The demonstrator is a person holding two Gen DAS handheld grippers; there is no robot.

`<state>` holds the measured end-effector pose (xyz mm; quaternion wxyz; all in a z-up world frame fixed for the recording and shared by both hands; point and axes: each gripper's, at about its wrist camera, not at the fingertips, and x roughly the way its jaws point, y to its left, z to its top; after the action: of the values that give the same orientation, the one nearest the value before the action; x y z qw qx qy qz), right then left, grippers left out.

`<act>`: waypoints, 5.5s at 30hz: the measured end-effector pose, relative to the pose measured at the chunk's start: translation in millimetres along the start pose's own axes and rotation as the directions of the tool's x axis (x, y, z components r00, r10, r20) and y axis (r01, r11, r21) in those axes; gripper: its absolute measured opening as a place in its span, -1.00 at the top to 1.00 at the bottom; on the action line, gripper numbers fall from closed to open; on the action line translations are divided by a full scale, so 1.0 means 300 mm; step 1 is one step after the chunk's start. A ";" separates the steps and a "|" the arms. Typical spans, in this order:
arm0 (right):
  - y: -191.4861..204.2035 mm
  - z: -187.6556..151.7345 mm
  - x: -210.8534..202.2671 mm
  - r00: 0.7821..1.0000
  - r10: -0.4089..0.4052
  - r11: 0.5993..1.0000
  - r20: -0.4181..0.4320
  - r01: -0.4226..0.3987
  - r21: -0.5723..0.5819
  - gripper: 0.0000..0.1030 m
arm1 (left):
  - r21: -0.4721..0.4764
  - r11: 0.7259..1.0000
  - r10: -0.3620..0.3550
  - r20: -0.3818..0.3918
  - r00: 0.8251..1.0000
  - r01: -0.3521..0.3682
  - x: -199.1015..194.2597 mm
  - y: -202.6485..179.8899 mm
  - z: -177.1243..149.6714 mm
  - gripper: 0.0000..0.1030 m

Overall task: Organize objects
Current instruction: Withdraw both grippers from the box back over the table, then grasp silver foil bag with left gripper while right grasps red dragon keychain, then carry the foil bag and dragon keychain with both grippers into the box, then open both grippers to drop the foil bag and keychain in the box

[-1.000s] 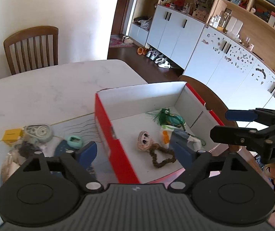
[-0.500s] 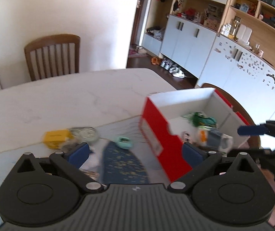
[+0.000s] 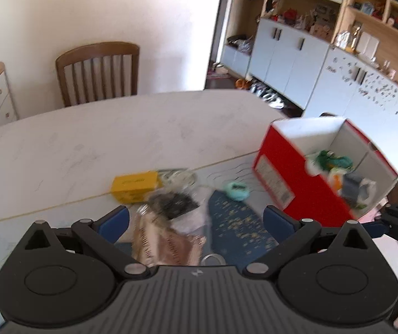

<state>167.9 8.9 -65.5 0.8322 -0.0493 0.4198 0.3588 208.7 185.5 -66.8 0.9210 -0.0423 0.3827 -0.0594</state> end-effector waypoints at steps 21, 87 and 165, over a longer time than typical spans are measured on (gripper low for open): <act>0.148 -0.077 0.306 0.990 0.025 0.994 -0.138 -0.039 -0.104 -0.78 | 0.064 0.996 -0.045 -0.170 0.984 0.056 0.266 0.129 -0.128 -1.00; -0.167 0.095 -0.219 0.970 -0.065 0.997 0.234 0.072 -0.019 0.29 | 0.114 0.985 -0.118 -0.077 0.990 0.127 -0.093 -0.226 0.047 0.00; -0.805 -0.054 -0.207 0.999 -0.041 0.999 0.008 0.041 -0.020 -0.06 | 0.017 0.999 -0.022 -0.274 0.961 0.028 0.646 -0.841 0.295 -0.26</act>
<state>287.2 -210.0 -83.3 0.8404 -0.0647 0.4121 0.3461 387.7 -88.8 -108.9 0.8587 -0.0290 0.5053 -0.0803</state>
